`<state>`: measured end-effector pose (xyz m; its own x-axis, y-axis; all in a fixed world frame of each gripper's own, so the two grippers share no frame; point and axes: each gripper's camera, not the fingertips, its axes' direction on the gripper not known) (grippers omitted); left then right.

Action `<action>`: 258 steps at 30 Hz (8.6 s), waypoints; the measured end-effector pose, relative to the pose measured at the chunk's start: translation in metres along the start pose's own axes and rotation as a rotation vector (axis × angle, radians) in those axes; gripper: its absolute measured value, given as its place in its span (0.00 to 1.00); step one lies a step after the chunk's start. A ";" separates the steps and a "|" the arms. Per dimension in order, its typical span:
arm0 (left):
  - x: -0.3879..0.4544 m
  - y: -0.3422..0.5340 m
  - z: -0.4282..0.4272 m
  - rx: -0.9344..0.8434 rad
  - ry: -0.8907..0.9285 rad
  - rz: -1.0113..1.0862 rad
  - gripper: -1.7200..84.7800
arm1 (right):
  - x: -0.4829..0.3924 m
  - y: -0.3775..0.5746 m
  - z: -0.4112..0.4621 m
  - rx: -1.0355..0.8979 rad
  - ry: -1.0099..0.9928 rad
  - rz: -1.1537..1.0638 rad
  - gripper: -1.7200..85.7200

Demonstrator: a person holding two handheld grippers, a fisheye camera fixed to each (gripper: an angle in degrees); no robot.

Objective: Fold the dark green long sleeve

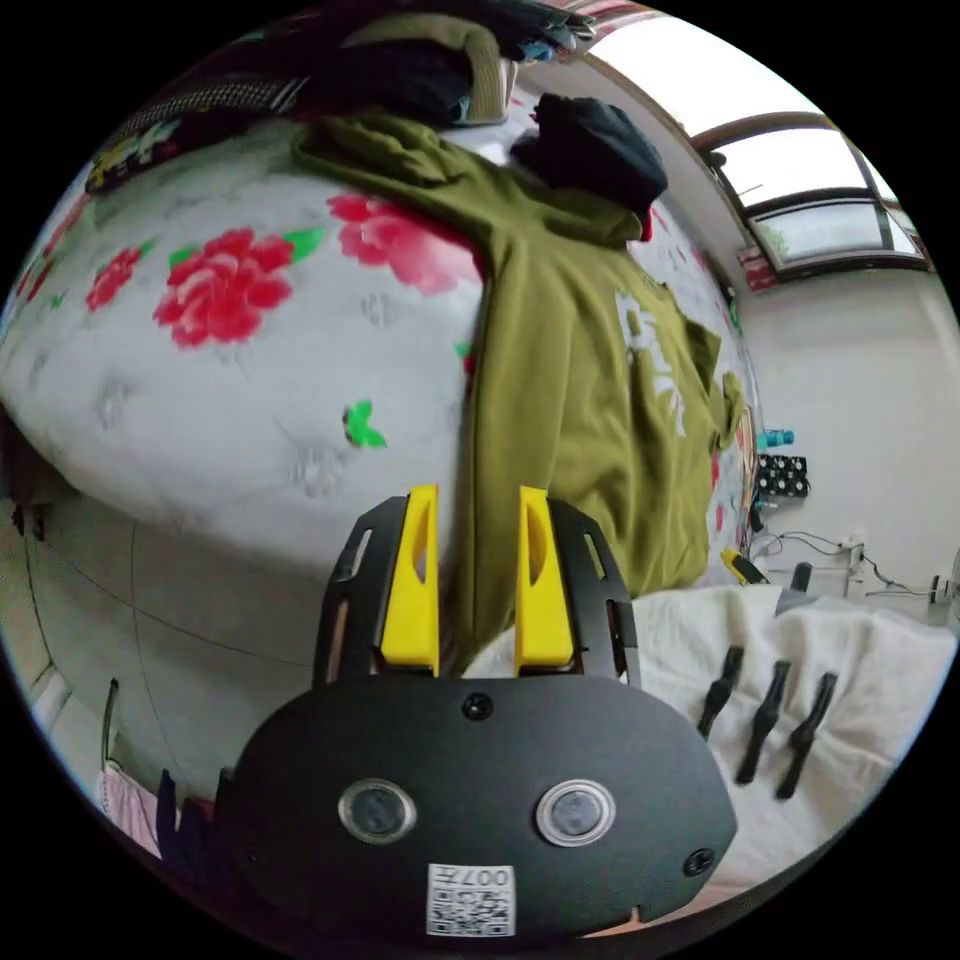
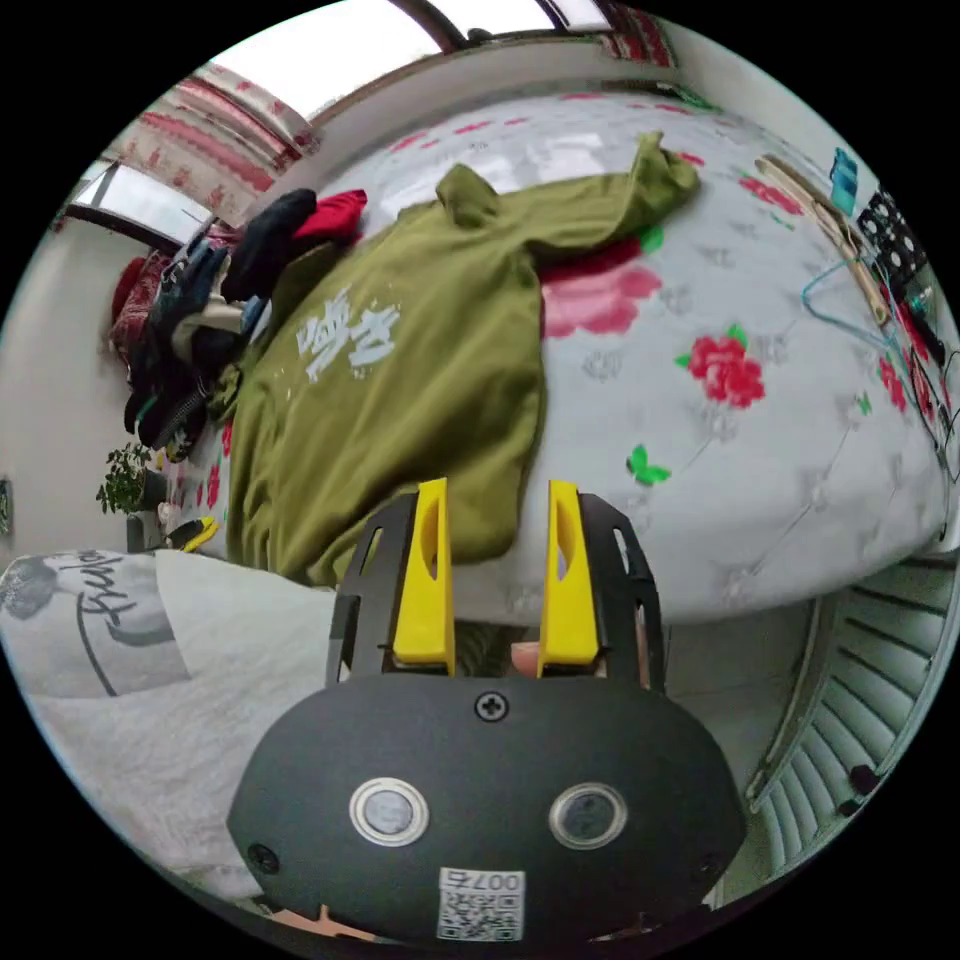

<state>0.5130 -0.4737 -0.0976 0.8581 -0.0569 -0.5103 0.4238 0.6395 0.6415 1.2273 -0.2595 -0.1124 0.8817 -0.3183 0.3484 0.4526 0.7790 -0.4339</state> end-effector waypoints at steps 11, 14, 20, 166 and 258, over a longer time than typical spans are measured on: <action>0.016 -0.019 0.054 -0.223 -0.166 0.206 0.06 | 0.043 -0.019 0.039 -0.230 -0.133 -0.096 0.10; 0.016 -0.021 0.014 -0.165 -0.080 0.253 0.03 | 0.045 -0.020 -0.015 -0.165 -0.244 -0.202 0.07; -0.020 0.017 -0.019 -0.087 -0.025 0.193 0.03 | 0.057 0.035 -0.083 -0.091 -0.163 -0.336 0.05; 0.269 -0.179 0.170 -0.199 -0.451 0.203 0.01 | -0.065 -0.151 0.179 -0.146 0.053 -0.250 0.15; 0.365 -0.149 0.213 -0.423 -0.701 0.217 0.01 | 0.129 -0.451 -0.031 0.109 0.417 0.077 0.09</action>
<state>0.8244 -0.7536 -0.2573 0.9483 -0.2725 0.1626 0.2043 0.9163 0.3444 1.1413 -0.6684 0.1025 0.9010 -0.4301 -0.0568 0.3861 0.8546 -0.3474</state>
